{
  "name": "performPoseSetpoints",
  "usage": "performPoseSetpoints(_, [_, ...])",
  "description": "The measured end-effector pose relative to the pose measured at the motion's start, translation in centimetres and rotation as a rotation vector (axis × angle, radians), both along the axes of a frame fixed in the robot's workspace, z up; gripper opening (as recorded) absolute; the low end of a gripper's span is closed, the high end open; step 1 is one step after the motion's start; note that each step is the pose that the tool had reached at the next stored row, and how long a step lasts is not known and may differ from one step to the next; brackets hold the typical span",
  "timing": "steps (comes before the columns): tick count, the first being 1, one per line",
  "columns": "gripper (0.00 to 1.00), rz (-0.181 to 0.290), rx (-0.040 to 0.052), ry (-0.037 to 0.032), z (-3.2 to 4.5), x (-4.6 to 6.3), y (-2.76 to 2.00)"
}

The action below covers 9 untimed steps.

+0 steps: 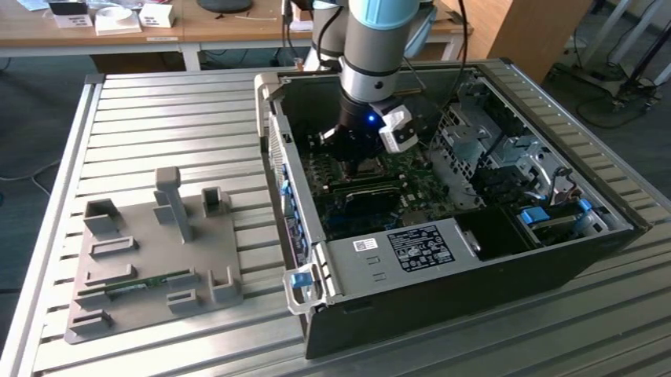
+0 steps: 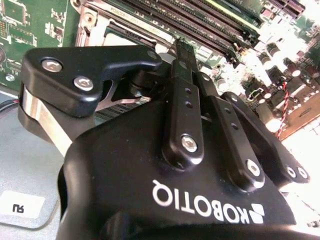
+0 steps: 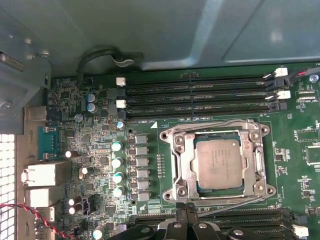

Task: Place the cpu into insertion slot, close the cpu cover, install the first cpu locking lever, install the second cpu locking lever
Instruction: 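Install the second cpu locking lever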

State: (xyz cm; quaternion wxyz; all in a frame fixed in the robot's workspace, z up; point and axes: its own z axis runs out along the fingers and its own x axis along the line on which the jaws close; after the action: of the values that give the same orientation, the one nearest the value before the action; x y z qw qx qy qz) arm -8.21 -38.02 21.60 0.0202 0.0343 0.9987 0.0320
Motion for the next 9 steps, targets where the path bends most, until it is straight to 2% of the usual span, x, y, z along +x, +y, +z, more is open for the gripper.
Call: performPoseSetpoints(9, [0.11,0.0,0.0037,-0.0001,-0.56,-0.37,0.01])
